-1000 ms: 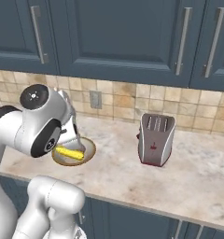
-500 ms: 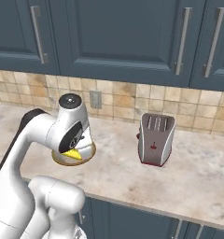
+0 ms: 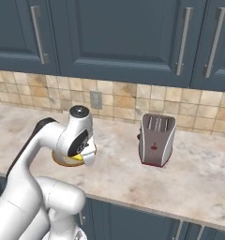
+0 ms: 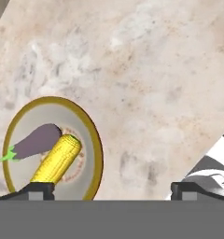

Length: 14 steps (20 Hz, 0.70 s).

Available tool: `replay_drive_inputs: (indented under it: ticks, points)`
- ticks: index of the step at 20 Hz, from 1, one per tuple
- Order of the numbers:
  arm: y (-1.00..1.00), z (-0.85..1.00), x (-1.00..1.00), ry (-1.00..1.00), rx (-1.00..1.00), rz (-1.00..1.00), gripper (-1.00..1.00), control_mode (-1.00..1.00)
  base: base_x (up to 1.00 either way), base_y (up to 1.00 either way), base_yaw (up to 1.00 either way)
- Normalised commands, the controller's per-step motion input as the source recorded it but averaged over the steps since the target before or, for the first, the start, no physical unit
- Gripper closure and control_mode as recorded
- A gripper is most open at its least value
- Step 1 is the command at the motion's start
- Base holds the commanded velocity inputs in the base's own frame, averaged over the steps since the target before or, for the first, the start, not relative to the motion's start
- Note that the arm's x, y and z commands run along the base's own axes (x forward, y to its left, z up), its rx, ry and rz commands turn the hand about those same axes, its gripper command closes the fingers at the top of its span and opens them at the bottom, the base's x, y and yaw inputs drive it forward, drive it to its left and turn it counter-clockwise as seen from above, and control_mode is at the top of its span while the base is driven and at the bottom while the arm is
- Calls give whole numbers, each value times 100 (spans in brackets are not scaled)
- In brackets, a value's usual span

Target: Place the bowl with the eggplant and corn on the second highest shelf of the fridge. Place the bowl with the steak and fish on the top shelf of the fridge.

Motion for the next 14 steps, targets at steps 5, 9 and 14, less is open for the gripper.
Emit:
replay_drive_inputs:
  ticks: [5,9,14]
  points:
    - [0,-65,41,7,0,8,-100,-100,0,0,0]
    - [0,-41,41,4,0,7,-100,-100,0,0,0]
    - [16,-24,47,0,1,0,-100,-100,0,0,0]
